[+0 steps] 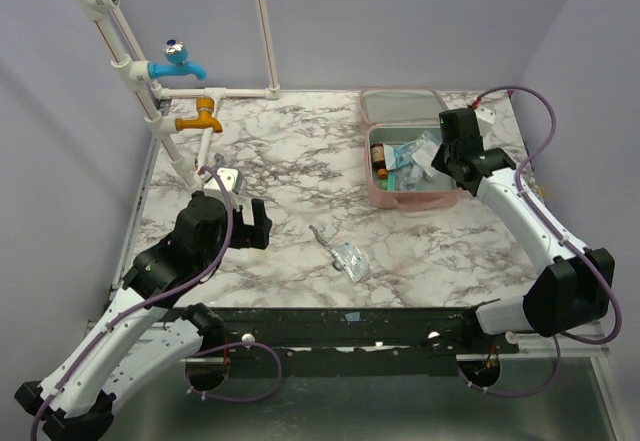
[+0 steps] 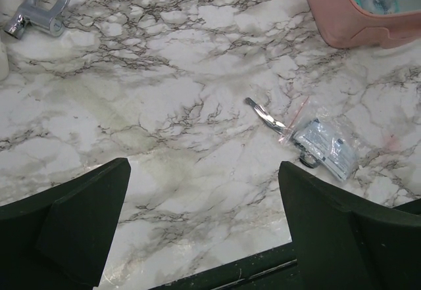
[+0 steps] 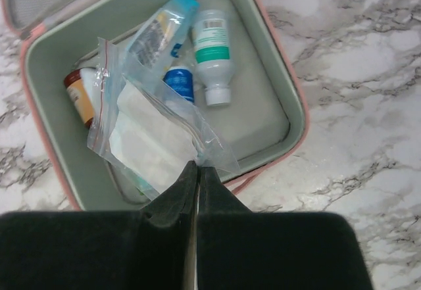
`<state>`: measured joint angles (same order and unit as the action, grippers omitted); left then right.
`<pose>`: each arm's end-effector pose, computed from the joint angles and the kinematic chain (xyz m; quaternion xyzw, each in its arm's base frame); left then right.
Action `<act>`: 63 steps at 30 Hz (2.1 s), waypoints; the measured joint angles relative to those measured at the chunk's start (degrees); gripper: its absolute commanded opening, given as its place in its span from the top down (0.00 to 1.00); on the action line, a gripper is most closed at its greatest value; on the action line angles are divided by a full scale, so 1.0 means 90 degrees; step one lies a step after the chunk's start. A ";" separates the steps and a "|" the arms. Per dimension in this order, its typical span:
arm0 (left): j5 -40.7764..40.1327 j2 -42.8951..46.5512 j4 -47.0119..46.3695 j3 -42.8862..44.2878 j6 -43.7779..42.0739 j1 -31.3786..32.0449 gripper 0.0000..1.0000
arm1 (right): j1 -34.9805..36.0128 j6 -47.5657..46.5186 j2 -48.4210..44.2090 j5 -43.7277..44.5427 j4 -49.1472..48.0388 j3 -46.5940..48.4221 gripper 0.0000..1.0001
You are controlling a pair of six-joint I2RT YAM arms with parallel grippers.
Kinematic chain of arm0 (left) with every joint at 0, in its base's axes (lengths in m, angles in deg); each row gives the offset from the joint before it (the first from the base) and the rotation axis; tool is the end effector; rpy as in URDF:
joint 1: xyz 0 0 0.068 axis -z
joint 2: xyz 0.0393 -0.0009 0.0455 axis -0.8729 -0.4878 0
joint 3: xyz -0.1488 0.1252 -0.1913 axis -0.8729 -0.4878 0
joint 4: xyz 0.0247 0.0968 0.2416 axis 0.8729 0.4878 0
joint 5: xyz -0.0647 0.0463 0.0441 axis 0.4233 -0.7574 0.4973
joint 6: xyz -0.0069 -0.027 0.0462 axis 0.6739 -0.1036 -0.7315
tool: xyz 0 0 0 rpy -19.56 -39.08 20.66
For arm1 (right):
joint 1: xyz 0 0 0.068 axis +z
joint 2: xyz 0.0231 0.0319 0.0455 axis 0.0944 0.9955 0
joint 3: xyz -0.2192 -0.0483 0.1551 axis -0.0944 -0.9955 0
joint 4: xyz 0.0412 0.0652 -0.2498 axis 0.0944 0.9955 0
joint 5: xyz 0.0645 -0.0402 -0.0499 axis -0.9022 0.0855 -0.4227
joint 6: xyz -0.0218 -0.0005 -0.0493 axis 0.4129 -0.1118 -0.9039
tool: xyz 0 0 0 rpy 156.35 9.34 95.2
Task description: Organize the medicine kit
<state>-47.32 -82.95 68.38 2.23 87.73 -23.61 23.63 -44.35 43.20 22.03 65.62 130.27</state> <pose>0.1084 -0.0709 0.3279 0.0475 0.8569 -0.1516 0.4905 0.2884 0.0784 0.3219 0.1973 0.8776 -0.0248 0.4362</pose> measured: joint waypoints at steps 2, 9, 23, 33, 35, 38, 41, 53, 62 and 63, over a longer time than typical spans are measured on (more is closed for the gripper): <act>0.0049 0.0027 -0.0002 -0.0007 0.0000 0.0000 0.01 | -0.0197 0.0180 0.0068 -0.0002 -0.0175 -0.0182 0.99; 0.0219 0.0083 -0.0019 -0.0061 -0.0002 0.0000 0.02 | -0.0605 0.0998 0.0597 -0.0012 -0.0527 -0.0454 0.99; 0.0347 0.0102 -0.0027 -0.0075 -0.0002 0.0000 0.02 | -0.1285 0.2035 0.1457 -0.0228 -0.1020 -0.0821 0.99; 0.0389 -0.0010 -0.0027 -0.0075 -0.0002 0.0000 0.01 | -0.1311 0.2086 0.1528 -0.0459 -0.1107 -0.1032 0.70; 0.0391 -0.0022 -0.0029 -0.0075 -0.0002 -0.0005 0.01 | -0.1311 0.2081 0.1486 -0.0517 -0.1107 -0.1032 0.67; 0.0401 -0.0051 -0.0029 -0.0075 -0.0005 -0.0012 0.01 | -0.1311 0.2035 0.1343 -0.0544 -0.1086 -0.1030 0.64; 0.0430 -0.0058 -0.0029 -0.0075 -0.0005 -0.0027 0.01 | -0.1311 0.1972 0.1134 -0.0539 -0.1027 -0.1030 0.63; 0.0442 -0.0002 -0.0070 -0.0075 -0.0005 -0.0049 0.01 | -0.1246 0.1316 0.0044 -0.0865 -0.0848 -0.0959 0.51; 0.0437 0.0010 -0.0073 -0.0075 -0.0002 -0.0049 0.02 | -0.0551 0.0580 -0.0406 -0.1576 -0.0687 -0.0884 0.46; 0.0437 0.0007 -0.0070 -0.0075 -0.0002 -0.0049 0.02 | -0.0413 0.0474 -0.0432 -0.1702 -0.0661 -0.0884 0.45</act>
<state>-43.38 -82.89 67.74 1.56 87.71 -24.05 19.92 -40.08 39.31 6.71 59.68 122.31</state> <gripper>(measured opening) 0.985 0.520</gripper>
